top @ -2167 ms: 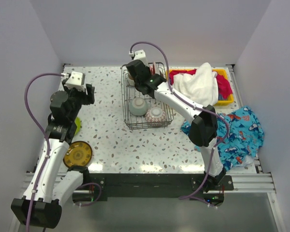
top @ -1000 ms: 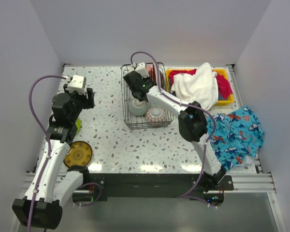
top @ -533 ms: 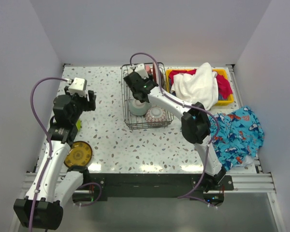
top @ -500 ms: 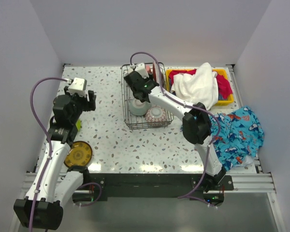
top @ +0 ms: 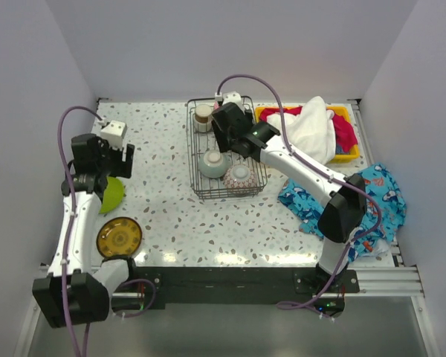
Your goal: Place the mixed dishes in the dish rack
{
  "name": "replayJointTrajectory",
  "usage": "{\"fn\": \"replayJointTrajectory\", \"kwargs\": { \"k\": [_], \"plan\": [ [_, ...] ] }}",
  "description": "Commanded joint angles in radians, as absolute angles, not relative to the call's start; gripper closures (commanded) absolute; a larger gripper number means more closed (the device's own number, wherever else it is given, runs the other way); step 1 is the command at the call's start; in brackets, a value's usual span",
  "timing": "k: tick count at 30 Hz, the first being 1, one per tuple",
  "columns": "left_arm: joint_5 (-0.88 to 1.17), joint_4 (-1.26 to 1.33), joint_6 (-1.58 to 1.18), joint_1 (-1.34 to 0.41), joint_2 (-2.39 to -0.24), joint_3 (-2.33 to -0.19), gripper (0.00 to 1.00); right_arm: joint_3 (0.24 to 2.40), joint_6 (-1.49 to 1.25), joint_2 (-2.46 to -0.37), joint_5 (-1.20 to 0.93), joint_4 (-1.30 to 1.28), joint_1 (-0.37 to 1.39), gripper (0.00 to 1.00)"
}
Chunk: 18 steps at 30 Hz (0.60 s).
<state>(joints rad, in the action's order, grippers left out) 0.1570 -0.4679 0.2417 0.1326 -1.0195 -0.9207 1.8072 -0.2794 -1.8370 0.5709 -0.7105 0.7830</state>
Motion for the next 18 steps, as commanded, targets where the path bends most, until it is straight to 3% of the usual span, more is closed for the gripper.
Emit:
{"fn": "replayJointTrajectory", "kwargs": {
  "k": [1, 4, 9, 13, 18],
  "plan": [
    [0.213, -0.638, 0.322, 0.21, -1.144, -1.034, 0.24, 1.721, -0.223, -1.801, 0.274, -0.669, 0.773, 0.26],
    [0.196, -0.679, 0.371, 0.244, -1.212, -1.039, 0.28, 1.712, -0.19, -1.789, 0.106, -0.646, 0.764, 0.23],
    [0.184, -0.722, 0.371, 0.275, -1.321, -1.031, 0.47, 1.701, -0.167, -1.776, -0.092, -0.609, 0.764, 0.22],
    [0.227, -0.755, 0.4, 0.295, -1.384, -1.028, 0.38, 1.68, -0.143, -1.76, -0.106, -0.597, 0.762, 0.21],
    [0.224, -0.793, 0.454, 0.298, -1.456, -1.008, 0.39, 1.638, -0.126, -1.73, -0.188, -0.563, 0.762, 0.21]
  ]
}}
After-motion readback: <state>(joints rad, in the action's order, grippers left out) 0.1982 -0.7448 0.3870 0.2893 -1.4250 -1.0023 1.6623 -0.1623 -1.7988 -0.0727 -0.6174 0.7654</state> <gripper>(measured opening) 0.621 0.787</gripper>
